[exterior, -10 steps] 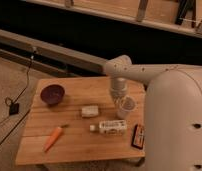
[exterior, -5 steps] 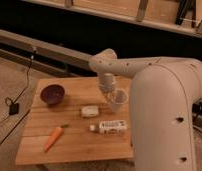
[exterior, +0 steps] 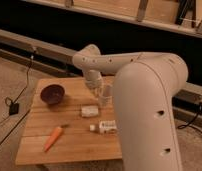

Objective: Place the ceramic cup in the ceramic bowl

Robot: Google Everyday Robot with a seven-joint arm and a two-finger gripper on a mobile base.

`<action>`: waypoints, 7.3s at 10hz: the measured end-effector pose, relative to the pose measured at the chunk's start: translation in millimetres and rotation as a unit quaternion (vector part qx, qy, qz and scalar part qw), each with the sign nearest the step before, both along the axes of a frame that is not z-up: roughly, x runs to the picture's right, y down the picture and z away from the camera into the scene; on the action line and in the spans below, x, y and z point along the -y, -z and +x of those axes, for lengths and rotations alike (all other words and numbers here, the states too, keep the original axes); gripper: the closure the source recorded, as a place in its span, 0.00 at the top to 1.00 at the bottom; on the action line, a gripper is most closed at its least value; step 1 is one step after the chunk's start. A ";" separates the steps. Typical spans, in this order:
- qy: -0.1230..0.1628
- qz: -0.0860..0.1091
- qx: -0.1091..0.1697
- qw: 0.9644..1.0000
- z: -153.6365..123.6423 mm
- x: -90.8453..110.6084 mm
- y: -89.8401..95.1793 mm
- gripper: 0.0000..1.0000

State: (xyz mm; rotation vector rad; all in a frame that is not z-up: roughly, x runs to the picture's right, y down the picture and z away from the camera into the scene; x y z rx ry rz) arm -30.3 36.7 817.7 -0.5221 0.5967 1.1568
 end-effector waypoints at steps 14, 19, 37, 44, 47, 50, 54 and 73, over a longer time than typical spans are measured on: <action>0.257 0.004 0.178 0.950 -196.4 34.3 -16.7 0.00; 0.335 0.058 0.158 0.927 -221.2 63.6 -8.4 0.00; 0.334 0.060 0.231 0.912 -289.6 2.1 -30.3 0.00; 0.336 0.045 0.250 0.907 -313.6 -3.9 -58.3 0.03; 0.332 0.029 0.243 0.911 -310.5 -8.6 -67.6 0.31; 0.333 0.019 0.233 0.913 -306.2 -8.9 -75.7 0.64; 0.332 0.018 0.229 0.915 -306.2 -5.0 -78.9 0.80; 0.298 0.082 0.126 0.943 -245.1 87.8 8.5 0.80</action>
